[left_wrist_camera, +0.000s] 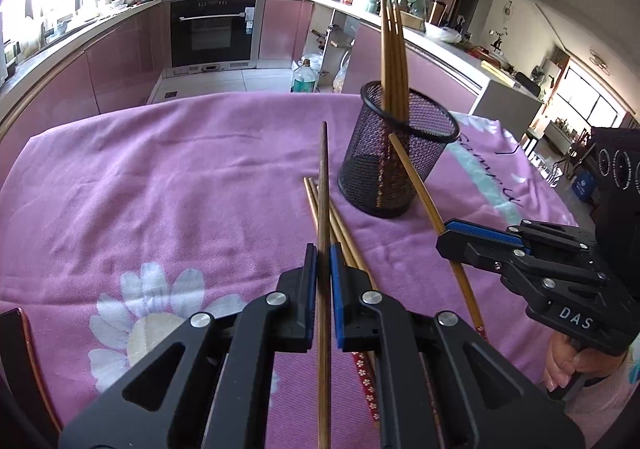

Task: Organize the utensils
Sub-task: 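Lower and close the left gripper on a chopstick while the right gripper grasps another, then lift the left gripper's chopstick toward the mesh holder while the right gripper carries its own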

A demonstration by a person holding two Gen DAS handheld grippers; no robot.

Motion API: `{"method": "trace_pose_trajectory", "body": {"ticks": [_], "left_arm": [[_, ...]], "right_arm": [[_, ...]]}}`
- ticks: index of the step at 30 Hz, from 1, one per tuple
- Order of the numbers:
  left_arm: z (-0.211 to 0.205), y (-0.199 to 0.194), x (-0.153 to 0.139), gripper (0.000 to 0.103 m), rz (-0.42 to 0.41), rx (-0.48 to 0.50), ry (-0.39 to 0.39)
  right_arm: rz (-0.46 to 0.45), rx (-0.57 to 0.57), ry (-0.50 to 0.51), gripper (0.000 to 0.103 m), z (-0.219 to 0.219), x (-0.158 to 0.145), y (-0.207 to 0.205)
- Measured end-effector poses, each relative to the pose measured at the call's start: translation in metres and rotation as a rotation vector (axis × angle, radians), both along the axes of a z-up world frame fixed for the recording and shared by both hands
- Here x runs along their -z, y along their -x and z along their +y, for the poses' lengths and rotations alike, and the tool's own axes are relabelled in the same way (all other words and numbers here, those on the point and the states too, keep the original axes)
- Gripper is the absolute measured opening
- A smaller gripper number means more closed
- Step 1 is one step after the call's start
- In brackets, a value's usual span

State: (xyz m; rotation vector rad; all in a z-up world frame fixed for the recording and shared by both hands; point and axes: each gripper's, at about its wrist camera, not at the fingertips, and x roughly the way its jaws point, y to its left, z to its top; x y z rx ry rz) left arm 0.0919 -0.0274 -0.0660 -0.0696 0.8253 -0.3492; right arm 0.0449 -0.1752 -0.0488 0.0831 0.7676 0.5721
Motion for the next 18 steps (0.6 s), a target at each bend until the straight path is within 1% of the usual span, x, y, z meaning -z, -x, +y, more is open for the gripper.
{"method": "trace_pose_trajectory", "body": {"ticks": [7, 18], "left_arm": [[0.004, 0.005, -0.012, 0.007, -0.022, 0.013, 0.02], [0.002, 0.008, -0.025, 0.008, -0.049, 0.017, 0.034]], "right_arm": [[-0.028, 0.009, -0.014, 0.005, -0.006, -0.01, 0.0], [-0.048, 0.015, -0.02, 0.005, -0.01, -0.013, 0.0]]}}
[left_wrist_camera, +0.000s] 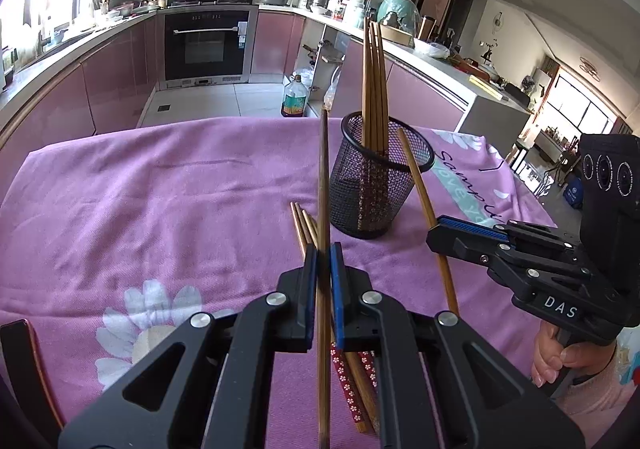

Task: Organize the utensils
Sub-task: 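Lift the left gripper's chopstick toward the mesh holder while the right gripper carries its own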

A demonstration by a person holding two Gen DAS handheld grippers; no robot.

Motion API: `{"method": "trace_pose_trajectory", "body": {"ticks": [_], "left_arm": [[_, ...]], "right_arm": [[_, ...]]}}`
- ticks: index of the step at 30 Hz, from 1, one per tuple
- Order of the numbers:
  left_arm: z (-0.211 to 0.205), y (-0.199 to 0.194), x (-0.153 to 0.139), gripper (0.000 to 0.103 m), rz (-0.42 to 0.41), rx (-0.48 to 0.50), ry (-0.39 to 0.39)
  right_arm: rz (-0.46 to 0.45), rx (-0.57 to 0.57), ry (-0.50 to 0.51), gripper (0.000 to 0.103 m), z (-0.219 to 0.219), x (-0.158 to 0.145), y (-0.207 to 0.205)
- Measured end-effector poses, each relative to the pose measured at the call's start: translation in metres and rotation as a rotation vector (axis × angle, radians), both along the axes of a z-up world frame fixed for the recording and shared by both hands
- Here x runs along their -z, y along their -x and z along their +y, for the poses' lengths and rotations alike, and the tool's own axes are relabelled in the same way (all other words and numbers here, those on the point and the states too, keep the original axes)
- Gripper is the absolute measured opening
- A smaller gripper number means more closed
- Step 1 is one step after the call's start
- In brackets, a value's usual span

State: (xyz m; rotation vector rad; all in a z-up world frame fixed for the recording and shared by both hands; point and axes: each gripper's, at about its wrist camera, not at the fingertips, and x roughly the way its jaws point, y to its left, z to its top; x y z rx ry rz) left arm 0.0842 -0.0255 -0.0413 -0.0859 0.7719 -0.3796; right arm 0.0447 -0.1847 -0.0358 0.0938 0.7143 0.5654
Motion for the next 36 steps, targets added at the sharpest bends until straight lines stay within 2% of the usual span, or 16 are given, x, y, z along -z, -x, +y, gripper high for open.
{"method": "trace_pose_trajectory", "body": {"ticks": [23, 36], "left_arm": [[-0.001, -0.001, -0.041, 0.007, -0.087, 0.023, 0.065], [-0.003, -0.011, -0.07, 0.007, -0.145, 0.027, 0.104]], "right_arm": [[-0.096, 0.038, -0.033, 0.005, -0.018, -0.034, -0.007], [-0.184, 0.055, -0.042, 0.005, -0.024, -0.064, -0.012]]}}
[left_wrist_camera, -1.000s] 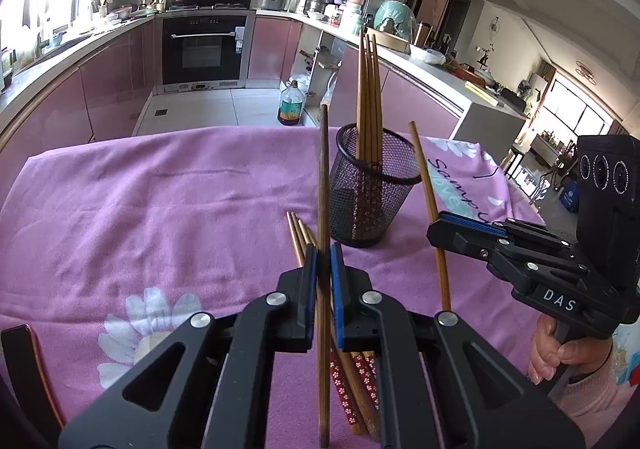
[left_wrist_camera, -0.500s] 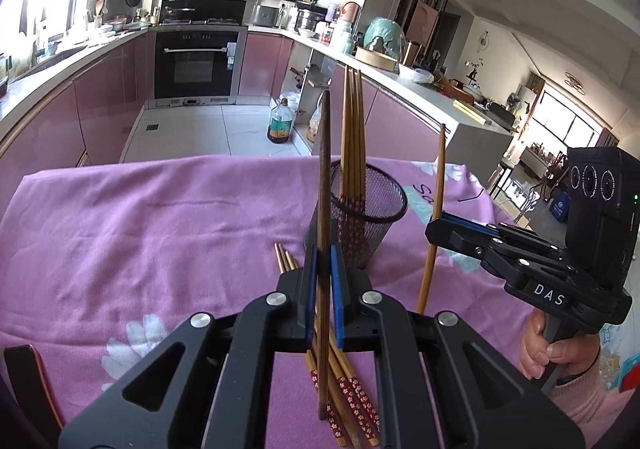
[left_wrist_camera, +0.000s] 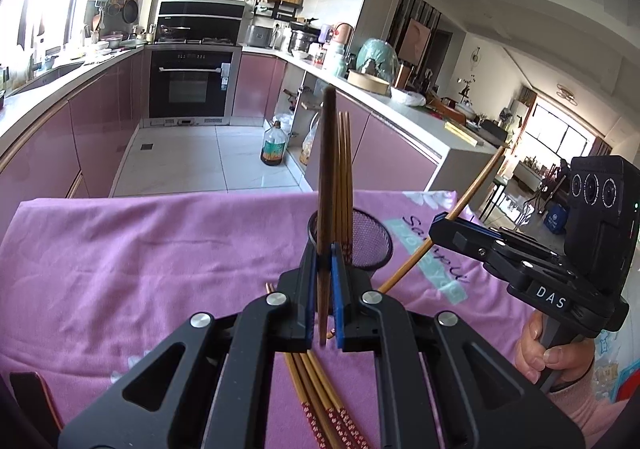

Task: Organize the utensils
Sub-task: 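Lift the left gripper's chopstick toward the mesh holder while the right gripper carries its own, then lower the left gripper's chopstick into the holder while the right gripper inserts its own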

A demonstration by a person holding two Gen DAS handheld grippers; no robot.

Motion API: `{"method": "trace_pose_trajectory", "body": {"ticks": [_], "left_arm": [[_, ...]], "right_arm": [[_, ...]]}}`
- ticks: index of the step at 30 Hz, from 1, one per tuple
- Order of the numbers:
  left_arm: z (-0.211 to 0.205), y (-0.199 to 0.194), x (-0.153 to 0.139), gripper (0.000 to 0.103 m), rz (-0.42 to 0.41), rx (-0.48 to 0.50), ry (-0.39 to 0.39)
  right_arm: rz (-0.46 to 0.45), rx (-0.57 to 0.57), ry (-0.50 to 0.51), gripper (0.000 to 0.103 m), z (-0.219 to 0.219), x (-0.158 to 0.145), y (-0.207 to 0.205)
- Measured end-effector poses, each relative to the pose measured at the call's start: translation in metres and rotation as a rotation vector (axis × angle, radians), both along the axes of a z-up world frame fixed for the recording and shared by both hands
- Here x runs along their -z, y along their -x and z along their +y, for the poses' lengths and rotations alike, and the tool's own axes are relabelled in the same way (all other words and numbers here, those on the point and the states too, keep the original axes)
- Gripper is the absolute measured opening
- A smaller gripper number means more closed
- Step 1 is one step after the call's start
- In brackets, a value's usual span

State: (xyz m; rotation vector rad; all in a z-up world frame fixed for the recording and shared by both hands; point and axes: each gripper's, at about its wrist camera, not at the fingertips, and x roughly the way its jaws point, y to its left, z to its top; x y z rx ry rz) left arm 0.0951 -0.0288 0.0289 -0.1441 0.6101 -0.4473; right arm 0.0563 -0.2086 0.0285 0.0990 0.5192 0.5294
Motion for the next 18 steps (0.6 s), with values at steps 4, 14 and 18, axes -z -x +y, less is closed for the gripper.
{"method": "trace_pose_trajectory", "body": {"ticks": [4, 14, 18], "left_arm": [[-0.001, -0.002, -0.013, 0.007, -0.028, 0.001, 0.011], [-0.002, -0.007, -0.048, 0.007, -0.091, 0.005, 0.035], [-0.002, -0.009, -0.063, 0.007, -0.109, 0.019, 0.062]], "right_arm": [[-0.035, 0.006, 0.002, 0.005, -0.004, -0.013, -0.002], [-0.118, 0.021, 0.004, 0.005, -0.013, -0.044, -0.005], [-0.147, 0.03, -0.001, 0.005, -0.017, -0.054, -0.004]]}}
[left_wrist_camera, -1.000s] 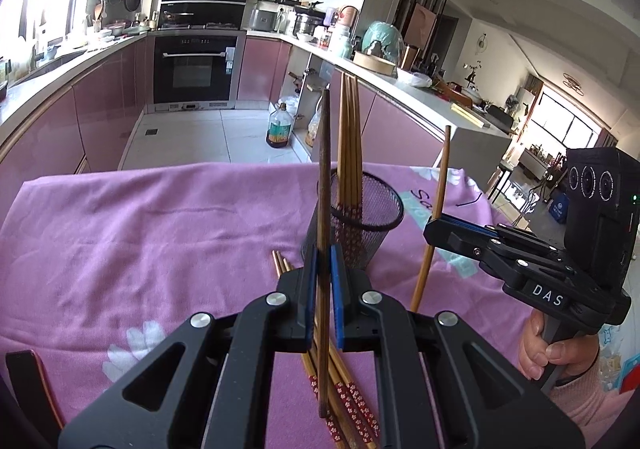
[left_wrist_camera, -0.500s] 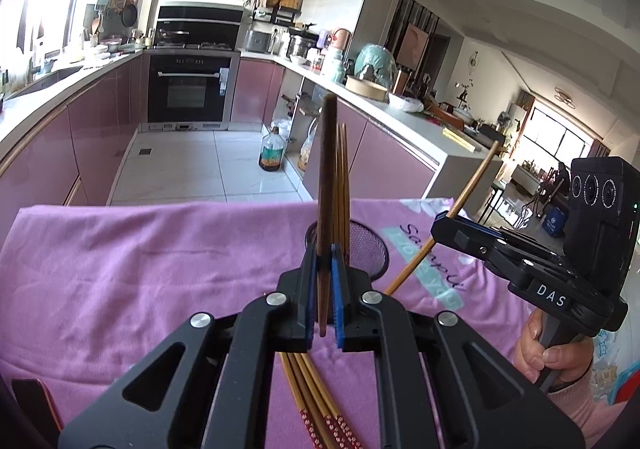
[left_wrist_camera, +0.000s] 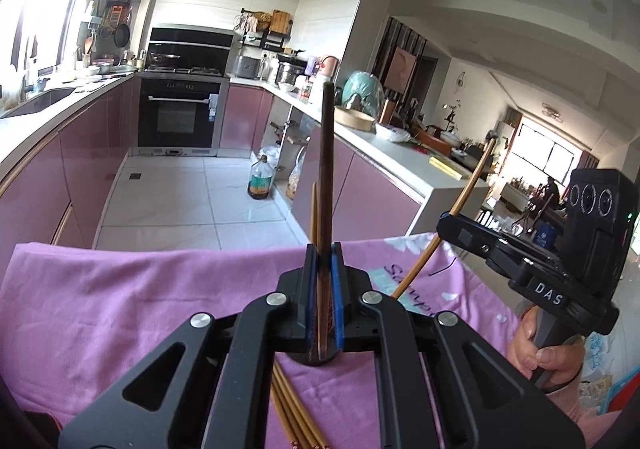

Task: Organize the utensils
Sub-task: 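Lower the left gripper's chopstick into the holder while the right gripper inserts its own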

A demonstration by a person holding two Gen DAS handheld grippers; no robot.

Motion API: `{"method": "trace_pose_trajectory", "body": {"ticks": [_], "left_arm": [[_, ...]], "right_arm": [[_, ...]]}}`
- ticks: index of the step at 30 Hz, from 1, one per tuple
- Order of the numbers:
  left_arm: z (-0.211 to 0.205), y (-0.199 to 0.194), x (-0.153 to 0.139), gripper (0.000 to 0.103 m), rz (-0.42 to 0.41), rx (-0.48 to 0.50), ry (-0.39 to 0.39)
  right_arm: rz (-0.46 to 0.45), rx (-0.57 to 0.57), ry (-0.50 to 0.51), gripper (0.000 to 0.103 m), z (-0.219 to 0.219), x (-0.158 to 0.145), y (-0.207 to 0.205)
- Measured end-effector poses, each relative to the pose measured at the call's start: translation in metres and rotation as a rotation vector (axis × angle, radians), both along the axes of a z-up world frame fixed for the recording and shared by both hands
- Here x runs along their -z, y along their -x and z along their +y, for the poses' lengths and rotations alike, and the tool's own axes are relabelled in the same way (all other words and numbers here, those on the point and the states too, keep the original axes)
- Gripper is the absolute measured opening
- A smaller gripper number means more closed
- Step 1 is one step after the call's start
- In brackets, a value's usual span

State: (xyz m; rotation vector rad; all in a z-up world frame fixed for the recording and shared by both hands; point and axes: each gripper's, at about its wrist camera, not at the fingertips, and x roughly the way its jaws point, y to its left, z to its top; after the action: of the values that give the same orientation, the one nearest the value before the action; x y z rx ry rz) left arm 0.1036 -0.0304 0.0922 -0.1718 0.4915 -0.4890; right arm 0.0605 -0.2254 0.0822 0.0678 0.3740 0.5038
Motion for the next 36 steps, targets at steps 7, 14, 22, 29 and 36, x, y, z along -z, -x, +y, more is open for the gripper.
{"method": "trace_pose_trajectory", "body": {"ticks": [7, 14, 22, 29, 36], "left_arm": [[-0.006, -0.009, -0.022, 0.007, -0.049, -0.003, 0.005], [-0.018, -0.028, -0.011, 0.007, -0.012, -0.014, -0.03], [-0.031, -0.055, 0.026, 0.007, 0.094, 0.007, -0.09], [-0.042, -0.068, 0.047, 0.007, 0.162, 0.048, -0.146], [-0.047, -0.092, 0.058, 0.008, 0.192, 0.043, -0.16]], "right_arm": [[-0.032, 0.021, -0.004, 0.005, -0.002, -0.012, -0.006], [-0.015, 0.056, 0.041, 0.005, 0.002, 0.001, -0.025], [0.085, 0.061, 0.068, 0.005, 0.006, 0.033, -0.051], [0.199, 0.044, 0.107, 0.005, 0.011, 0.053, -0.068], [0.262, 0.048, 0.124, 0.006, 0.017, 0.07, -0.083]]}}
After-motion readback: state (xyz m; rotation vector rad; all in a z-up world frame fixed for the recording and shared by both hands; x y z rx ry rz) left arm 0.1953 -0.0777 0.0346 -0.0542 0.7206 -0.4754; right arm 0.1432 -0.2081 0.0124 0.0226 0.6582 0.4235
